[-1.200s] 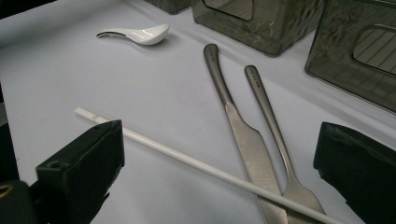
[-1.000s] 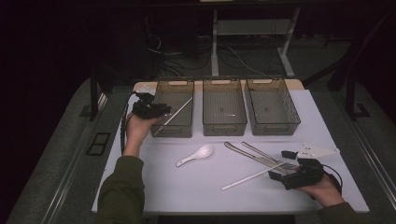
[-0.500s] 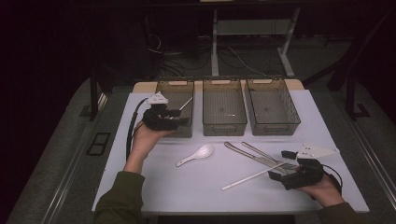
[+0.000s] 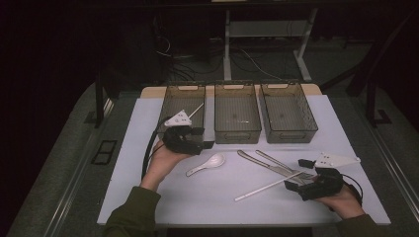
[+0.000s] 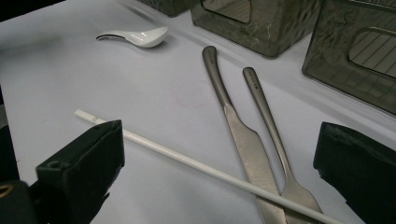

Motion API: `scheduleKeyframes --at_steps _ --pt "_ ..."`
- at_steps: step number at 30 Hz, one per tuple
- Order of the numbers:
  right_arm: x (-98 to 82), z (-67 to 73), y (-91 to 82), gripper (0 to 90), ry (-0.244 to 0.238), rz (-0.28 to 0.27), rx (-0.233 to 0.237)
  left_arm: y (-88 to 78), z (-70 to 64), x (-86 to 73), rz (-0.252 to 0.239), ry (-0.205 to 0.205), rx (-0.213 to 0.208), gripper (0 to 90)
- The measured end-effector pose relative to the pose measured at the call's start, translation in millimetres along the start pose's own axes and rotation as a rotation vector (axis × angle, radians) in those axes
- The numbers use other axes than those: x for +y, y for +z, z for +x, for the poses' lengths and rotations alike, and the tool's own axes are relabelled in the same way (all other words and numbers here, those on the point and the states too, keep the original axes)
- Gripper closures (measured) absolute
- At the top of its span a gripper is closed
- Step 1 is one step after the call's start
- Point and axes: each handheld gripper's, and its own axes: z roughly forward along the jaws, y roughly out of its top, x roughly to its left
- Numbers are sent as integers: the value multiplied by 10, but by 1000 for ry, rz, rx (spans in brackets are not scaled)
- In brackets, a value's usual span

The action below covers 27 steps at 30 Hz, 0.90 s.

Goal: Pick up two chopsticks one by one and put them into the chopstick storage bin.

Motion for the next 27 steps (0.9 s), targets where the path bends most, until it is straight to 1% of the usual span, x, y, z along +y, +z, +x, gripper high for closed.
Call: scheduleKeyframes --at_steps 2,5,6,9,11,12,15,16,17,18,19,21,23,25,27 --pt "1 1 -3 18 3 -1 1 39 -80 -24 5 10 -10 321" --pt "2 1 -2 19 2 -2 1 96 -204 -52 5 22 -39 319" --pt "2 1 -1 19 4 -2 1 117 -246 -61 8 33 -46 319" --pt "1 -1 -2 19 6 -1 0 193 -349 -95 1 36 -68 320" --pt "1 5 -3 19 7 -3 2 251 -408 -111 9 52 -65 321" --pt "0 8 -4 19 5 -3 1 281 -435 -117 14 56 -72 322" --pt "0 12 -8 19 6 -4 0 386 -518 -142 23 50 -112 329" --pt "1 10 -7 19 6 -5 0 426 -547 -152 28 54 -125 339" --pt "1 10 -7 19 6 -5 0 465 -583 -158 39 61 -127 339" --pt "1 5 -4 19 6 -4 0 501 -613 -161 52 78 -133 370" --pt "1 5 -4 19 6 -4 0 533 -646 -167 57 84 -139 370" --pt "1 5 -3 19 6 -4 0 589 -706 -179 66 93 -152 413" --pt "0 6 -4 19 5 -4 0 643 -770 -195 75 109 -152 447" --pt "0 6 -5 19 5 -4 -1 691 -818 -211 72 109 -162 498" --pt "0 4 -4 19 3 -3 -1 745 -856 -222 71 108 -172 524"
